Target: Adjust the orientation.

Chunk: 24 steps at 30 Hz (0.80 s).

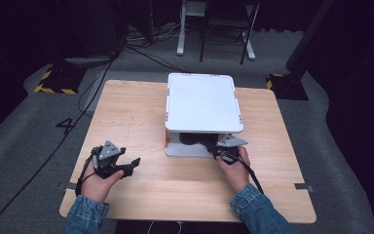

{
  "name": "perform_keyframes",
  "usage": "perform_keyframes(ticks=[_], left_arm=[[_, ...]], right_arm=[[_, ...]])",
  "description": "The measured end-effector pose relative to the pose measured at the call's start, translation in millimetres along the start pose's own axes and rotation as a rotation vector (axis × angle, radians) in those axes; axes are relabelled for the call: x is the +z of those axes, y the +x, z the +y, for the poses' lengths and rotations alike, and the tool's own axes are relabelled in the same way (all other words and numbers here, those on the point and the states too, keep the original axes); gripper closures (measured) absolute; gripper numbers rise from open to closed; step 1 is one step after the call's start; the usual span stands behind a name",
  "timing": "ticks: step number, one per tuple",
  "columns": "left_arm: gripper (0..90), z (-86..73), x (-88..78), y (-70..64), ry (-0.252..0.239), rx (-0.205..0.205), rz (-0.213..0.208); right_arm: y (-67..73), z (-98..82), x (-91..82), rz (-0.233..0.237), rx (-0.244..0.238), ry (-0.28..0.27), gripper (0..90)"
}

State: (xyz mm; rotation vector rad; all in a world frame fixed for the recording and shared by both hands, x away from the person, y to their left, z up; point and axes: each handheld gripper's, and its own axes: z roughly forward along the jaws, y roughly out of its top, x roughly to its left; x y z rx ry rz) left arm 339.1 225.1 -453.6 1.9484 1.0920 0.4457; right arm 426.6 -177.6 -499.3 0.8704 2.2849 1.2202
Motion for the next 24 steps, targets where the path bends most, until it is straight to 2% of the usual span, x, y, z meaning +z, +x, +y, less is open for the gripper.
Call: perform_keyframes(ticks=[2,4,7,12,13,14,15,18,20,24], left_arm=[[30.0,-0.5,0.2,0.5,-0.002,-0.004,0.005],[30.0,-0.4,-0.3,1.4,-0.002,-0.005,0.000],[30.1,1.0,-1.9,1.4,-0.009,-0.004,0.002],[30.0,4.1,-3.7,0.6,-0.020,0.004,-0.006],[30.0,4.1,-3.7,0.6,-0.020,0.004,-0.006],[30.0,4.7,-4.1,0.2,-0.023,0.004,-0.008],[30.0,5.0,-5.0,0.5,-0.025,0.003,-0.011],[29.9,5.0,-8.4,3.8,-0.028,0.004,-0.005],[29.7,5.4,-11.5,6.5,-0.029,0.005,-0.001],[28.4,6.9,-22.7,15.8,-0.045,-0.013,0.029]], right_arm=[[0.1,0.1,0.3,0.003,0.002,0.001,84.5],[2.5,1.9,-3.9,0.015,-0.002,0.006,72.8],[4.9,3.9,-14.1,0.044,0.007,-0.008,66.6],[9.4,16.0,-52.7,0.088,0.028,-0.070,56.7],[9.4,16.0,-52.7,0.088,0.028,-0.070,56.7],[9.3,19.4,-61.6,0.083,0.026,-0.085,55.2],[7.9,25.6,-82.1,0.057,0.021,-0.110,50.5],[1.4,28.8,-104.2,0.032,0.043,-0.106,43.2],[-5.7,28.4,-117.2,0.020,0.087,-0.065,39.3],[-22.7,23.1,-140.2,-0.047,0.126,-0.073,33.9]])
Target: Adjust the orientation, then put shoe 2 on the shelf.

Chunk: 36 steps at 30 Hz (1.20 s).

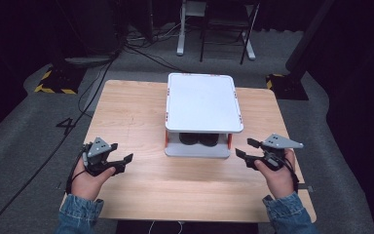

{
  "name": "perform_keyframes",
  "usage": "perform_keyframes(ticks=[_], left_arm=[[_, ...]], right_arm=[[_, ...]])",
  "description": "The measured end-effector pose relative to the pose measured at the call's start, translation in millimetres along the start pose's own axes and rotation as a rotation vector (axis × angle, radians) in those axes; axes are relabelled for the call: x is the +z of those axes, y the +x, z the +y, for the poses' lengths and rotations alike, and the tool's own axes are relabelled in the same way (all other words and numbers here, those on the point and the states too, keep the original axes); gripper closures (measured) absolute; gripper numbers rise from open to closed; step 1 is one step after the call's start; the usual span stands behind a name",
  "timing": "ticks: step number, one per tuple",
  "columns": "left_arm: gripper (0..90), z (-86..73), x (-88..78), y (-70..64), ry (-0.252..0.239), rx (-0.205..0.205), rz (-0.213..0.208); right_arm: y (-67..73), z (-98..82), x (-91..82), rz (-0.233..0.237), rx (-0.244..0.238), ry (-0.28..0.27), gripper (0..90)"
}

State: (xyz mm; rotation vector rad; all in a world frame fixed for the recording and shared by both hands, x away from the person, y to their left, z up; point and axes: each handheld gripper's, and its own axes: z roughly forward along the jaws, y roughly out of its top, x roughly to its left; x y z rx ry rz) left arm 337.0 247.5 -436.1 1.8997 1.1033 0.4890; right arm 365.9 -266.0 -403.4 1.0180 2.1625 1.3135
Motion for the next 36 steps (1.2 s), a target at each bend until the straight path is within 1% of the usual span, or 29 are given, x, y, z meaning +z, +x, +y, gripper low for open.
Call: perform_keyframes(ticks=[2,3,6,7,8,9,10,12,13,14,16,17,20,21,22,25,26,27,29,30,31,33,35,36], left_arm=[[28.1,0.9,-3.9,4.9,-0.009,-0.003,0.015],[28.0,1.2,-5.4,6.8,-0.008,-0.009,0.019],[28.0,0.5,-5.8,10.3,-0.009,-0.016,0.023],[28.0,0.5,-5.8,10.3,-0.009,-0.016,0.023],[28.0,-0.6,-5.2,11.9,-0.003,-0.024,0.022],[28.0,-0.6,-5.2,11.9,-0.003,-0.024,0.022],[28.1,-0.6,-4.7,13.2,-0.002,-0.026,0.019],[28.0,-0.1,-4.4,14.4,-0.003,-0.025,0.019],[28.0,-0.1,-4.4,14.4,-0.003,-0.025,0.019],[28.0,0.2,-4.2,16.3,-0.003,-0.029,0.023],[28.0,-0.8,-3.1,18.2,0.002,-0.031,0.027],[28.0,-1.3,-2.5,19.1,0.011,-0.029,0.030],[27.9,-3.6,-1.1,22.6,0.033,-0.015,0.057],[27.8,-3.6,-1.1,22.6,0.033,-0.015,0.057],[27.5,-6.2,0.5,26.2,0.055,-0.008,0.075],[25.9,-8.8,2.0,29.3,0.067,-0.006,0.083],[25.9,-11.6,3.6,32.0,0.078,0.005,0.094],[26.8,-14.8,5.7,34.7,0.098,0.043,0.125],[26.2,-18.0,7.1,37.7,0.115,0.058,0.145],[26.3,-19.5,7.7,38.7,0.115,0.049,0.142],[26.0,-20.8,8.1,40.3,0.120,0.051,0.138],[25.3,-24.1,9.4,41.8,0.132,0.039,0.138],[25.2,-26.9,10.6,43.3,0.146,0.038,0.139],[25.0,-27.4,11.0,43.7,0.153,0.042,0.140]], right_arm=[[-9.3,-1.9,-7.9,-0.024,0.027,-0.006,32.9],[-12.6,-2.6,-10.7,-0.031,0.032,-0.004,32.4],[-25.0,-5.9,-21.1,-0.088,0.047,0.003,32.3],[-25.0,-5.9,-21.1,-0.088,0.047,0.003,32.3],[-33.4,-7.8,-26.7,-0.114,0.059,0.009,32.3],[-33.4,-7.8,-26.7,-0.114,0.059,0.009,32.3],[-41.9,-10.7,-31.8,-0.138,0.080,0.007,32.4],[-47.1,-13.7,-35.0,-0.157,0.091,0.017,32.5],[-47.1,-13.7,-35.0,-0.157,0.091,0.017,32.5],[-53.1,-18.5,-37.7,-0.184,0.095,0.036,32.5],[-61.4,-25.7,-39.4,-0.211,0.115,0.071,32.5],[-64.6,-28.4,-39.8,-0.218,0.123,0.080,32.4],[-77.6,-38.3,-40.9,-0.235,0.167,0.117,31.2],[-80.3,-40.6,-41.2,-0.243,0.174,0.120,31.1],[-85.1,-44.3,-41.6,-0.252,0.188,0.127,30.3],[-92.5,-50.5,-41.2,-0.264,0.193,0.153,26.9],[-92.5,-50.5,-41.2,-0.264,0.193,0.153,26.9],[-99.9,-58.9,-38.4,-0.271,0.214,0.197,24.5],[-103.7,-63.8,-35.9,-0.278,0.220,0.216,23.6],[-106.0,-67.0,-33.6,-0.286,0.224,0.223,22.7],[-107.9,-69.4,-31.4,-0.285,0.226,0.230,21.6],[-111.2,-74.4,-26.9,-0.288,0.228,0.255,19.9],[-113.1,-79.0,-24.0,-0.300,0.232,0.270,20.0],[-114.4,-82.4,-22.5,-0.302,0.238,0.288,20.0]])
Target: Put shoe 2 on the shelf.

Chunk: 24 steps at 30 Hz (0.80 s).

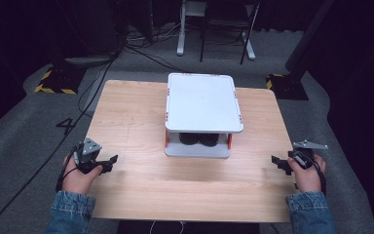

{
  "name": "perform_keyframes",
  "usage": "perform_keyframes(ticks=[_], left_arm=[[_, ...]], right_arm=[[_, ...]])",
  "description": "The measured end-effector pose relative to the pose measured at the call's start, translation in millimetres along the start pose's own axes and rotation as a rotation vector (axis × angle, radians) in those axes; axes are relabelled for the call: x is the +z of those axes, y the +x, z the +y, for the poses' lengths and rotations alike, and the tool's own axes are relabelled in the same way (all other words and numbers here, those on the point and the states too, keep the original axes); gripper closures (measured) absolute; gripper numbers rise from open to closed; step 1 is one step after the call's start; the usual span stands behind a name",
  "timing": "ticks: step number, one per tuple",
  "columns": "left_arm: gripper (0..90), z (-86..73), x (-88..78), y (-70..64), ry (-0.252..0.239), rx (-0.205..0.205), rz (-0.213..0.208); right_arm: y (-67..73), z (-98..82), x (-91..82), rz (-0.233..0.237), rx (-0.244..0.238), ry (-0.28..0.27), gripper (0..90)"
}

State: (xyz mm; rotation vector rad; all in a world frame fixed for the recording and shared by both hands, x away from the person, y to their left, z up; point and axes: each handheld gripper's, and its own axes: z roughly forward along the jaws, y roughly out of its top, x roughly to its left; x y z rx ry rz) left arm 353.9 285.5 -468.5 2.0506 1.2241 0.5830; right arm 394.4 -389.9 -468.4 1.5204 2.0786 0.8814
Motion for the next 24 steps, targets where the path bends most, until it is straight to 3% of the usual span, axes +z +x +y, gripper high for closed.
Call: perform_keyframes(ticks=[5,11,17,24], left_arm=[[24.7,-2.3,6.0,-0.4,0.021,0.008,0.002],[24.4,-4.7,11.7,-0.8,0.036,0.006,0.008],[24.3,-8.1,20.2,-1.4,0.040,0.039,0.017],[23.1,-8.6,26.1,-4.5,0.043,0.047,0.033]], right_arm=[[-2.8,-7.6,12.3,-0.013,0.005,0.024,19.6],[-2.0,-13.3,26.2,-0.023,-0.008,-0.014,19.3],[2.4,-12.1,34.4,-0.017,-0.035,-0.039,19.3],[7.7,-8.6,41.9,-0.021,-0.052,-0.061,17.0]])
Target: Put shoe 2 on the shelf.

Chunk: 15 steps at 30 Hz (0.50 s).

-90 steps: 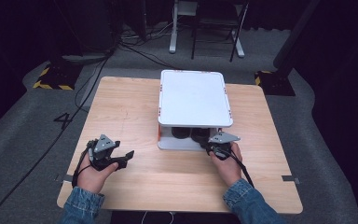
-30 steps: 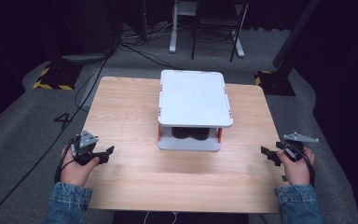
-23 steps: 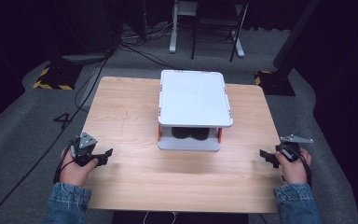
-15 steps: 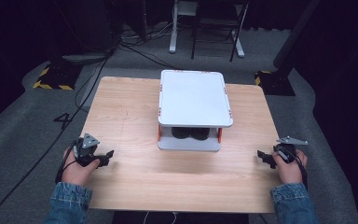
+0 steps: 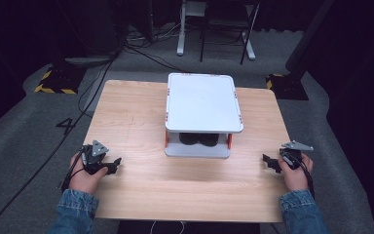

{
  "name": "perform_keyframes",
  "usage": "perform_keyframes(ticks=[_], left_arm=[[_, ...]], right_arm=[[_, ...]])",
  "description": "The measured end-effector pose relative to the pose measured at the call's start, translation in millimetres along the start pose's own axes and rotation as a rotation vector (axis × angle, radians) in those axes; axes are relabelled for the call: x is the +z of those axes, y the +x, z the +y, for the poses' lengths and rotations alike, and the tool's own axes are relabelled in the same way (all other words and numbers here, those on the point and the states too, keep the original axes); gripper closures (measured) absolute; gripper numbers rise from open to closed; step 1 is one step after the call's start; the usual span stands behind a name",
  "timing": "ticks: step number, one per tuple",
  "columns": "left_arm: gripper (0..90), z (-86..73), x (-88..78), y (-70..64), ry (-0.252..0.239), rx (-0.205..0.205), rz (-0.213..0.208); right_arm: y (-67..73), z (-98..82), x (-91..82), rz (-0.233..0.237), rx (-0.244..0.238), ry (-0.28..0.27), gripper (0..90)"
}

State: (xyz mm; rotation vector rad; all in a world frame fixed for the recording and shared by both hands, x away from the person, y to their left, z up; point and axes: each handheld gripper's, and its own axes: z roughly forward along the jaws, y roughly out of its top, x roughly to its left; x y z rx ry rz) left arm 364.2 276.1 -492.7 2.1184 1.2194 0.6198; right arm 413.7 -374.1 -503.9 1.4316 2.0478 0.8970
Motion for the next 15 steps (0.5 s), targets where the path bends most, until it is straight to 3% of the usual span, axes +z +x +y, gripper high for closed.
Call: perform_keyframes(ticks=[4,10,15], left_arm=[[22.7,0.6,1.8,-2.2,0.004,0.011,-0.003],[22.8,0.9,2.2,-4.2,0.000,0.011,-0.011],[22.8,1.4,1.6,-3.9,-0.002,0.003,-0.020]], right_arm=[[0.7,2.0,2.2,0.005,-0.022,0.001,15.2],[-1.4,2.5,3.6,0.016,0.000,0.010,14.2],[1.2,1.6,2.5,-0.007,0.021,0.012,14.1]])
